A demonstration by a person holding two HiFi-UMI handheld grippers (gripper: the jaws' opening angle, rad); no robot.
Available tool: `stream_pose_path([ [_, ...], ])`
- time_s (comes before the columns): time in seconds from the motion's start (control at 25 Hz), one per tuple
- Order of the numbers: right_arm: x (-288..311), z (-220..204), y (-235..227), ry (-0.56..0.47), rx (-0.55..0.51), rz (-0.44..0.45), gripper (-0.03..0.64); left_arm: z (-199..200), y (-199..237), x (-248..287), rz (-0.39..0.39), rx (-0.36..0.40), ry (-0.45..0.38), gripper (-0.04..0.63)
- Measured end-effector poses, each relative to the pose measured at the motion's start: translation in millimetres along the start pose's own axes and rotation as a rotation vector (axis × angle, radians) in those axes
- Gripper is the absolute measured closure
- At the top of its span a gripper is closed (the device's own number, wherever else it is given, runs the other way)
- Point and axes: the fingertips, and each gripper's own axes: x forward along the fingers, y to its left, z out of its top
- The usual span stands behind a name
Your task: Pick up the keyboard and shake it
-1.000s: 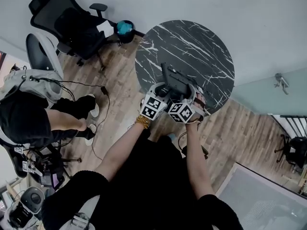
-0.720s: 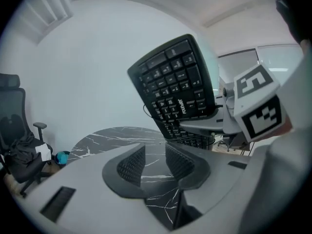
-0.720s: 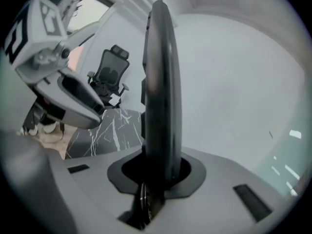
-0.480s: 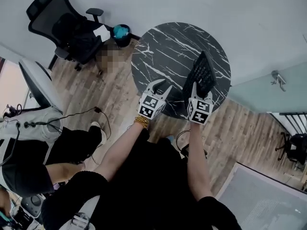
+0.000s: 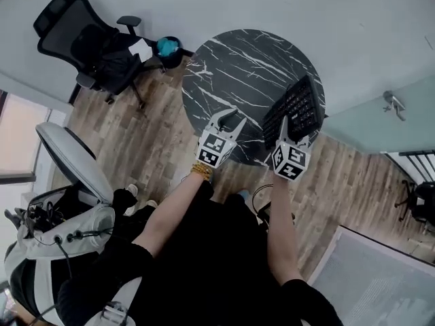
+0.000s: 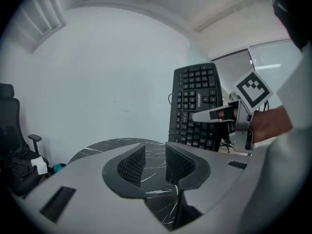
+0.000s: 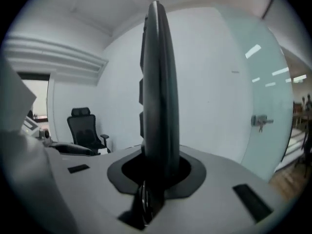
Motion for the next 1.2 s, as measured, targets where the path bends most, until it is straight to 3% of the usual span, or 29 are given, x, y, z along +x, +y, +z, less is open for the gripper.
stream_pose_path([
  [0.24,17,44,13,0.003,-0.487,-0.142,0.534,-11,8,5,-0.003,-0.027,0.015,0.462],
  [0.36,26,25,24,0.063,-0.684,-0.161,0.534,-21,4,2,-0.006,-0.037,0.025,0.462],
  [0.48,34,-12,38,0.139,-0.784,-0.127,0.534,-33,3,-3,0.002,-0.042,0.04,0.462],
  [0.8,46,-104,79,0.334,-0.849,0.009,0.532,-53,42,-27,0.066,-0.085,0.059,0.462],
  [1.0,47,-108,86,0.35,-0.845,0.021,0.532,-46,58,-32,0.092,-0.09,0.044,0.462],
  [1.08,46,-92,81,0.325,-0.775,0.005,0.532,-41,58,-29,0.091,-0.086,0.034,0.462],
  [1.2,44,-56,67,0.251,-0.543,-0.021,0.532,-29,56,-25,0.082,-0.074,0.012,0.462],
])
